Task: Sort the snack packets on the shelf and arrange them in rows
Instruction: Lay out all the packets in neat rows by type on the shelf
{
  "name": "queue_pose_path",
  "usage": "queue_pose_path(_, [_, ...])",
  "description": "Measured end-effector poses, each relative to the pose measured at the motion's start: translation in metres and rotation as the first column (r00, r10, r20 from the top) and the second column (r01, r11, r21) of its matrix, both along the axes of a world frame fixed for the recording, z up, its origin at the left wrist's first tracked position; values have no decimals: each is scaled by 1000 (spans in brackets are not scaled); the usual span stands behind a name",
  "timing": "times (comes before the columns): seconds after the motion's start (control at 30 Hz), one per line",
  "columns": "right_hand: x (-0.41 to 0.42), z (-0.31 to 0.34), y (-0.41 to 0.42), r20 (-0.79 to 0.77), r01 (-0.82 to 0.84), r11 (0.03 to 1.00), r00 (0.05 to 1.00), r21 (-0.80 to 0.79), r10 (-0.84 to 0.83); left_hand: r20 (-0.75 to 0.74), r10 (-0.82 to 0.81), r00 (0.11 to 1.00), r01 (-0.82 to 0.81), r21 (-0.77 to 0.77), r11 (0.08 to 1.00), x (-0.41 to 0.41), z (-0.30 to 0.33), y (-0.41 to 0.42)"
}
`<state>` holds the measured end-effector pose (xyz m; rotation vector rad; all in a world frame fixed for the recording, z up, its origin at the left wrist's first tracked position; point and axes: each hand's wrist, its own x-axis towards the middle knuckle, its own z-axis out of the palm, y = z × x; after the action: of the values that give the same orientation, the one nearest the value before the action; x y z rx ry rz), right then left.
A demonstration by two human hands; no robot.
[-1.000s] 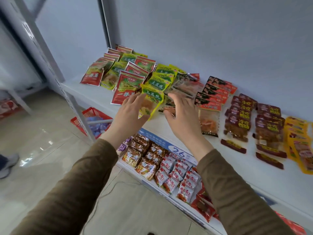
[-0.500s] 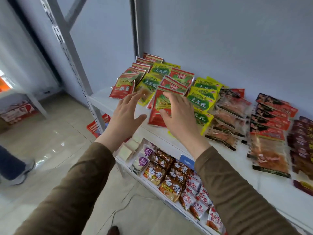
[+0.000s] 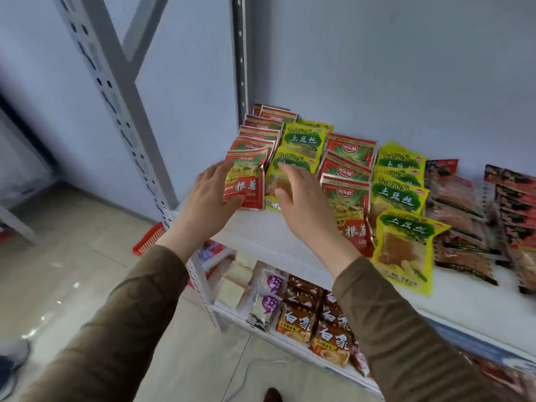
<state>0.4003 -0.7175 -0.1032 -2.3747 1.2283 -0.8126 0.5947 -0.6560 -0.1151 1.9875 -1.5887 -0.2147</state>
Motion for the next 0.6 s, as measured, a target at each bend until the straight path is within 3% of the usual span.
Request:
queue_pose_path(0.13, [28,1,-28,53,33,998,998,48,-36,-23,-2,1000,2,-5,1000,25,-5,-32])
queue_pose_path(0.37, [82,-13,-61,318,9,917,937,400,-147,-185,36,982,-16,113,993,51,-23,-79])
queue_pose_path(0.47, [103,-22,-61,280,14,903,949,429,-148,-258,31,966,6,143,990,61,-32,-90])
queue_pose_path(0.6, [120,-35,-62,172,70,891,972,448,-162,-287,-38,957,55,51,997,69,-41,-104])
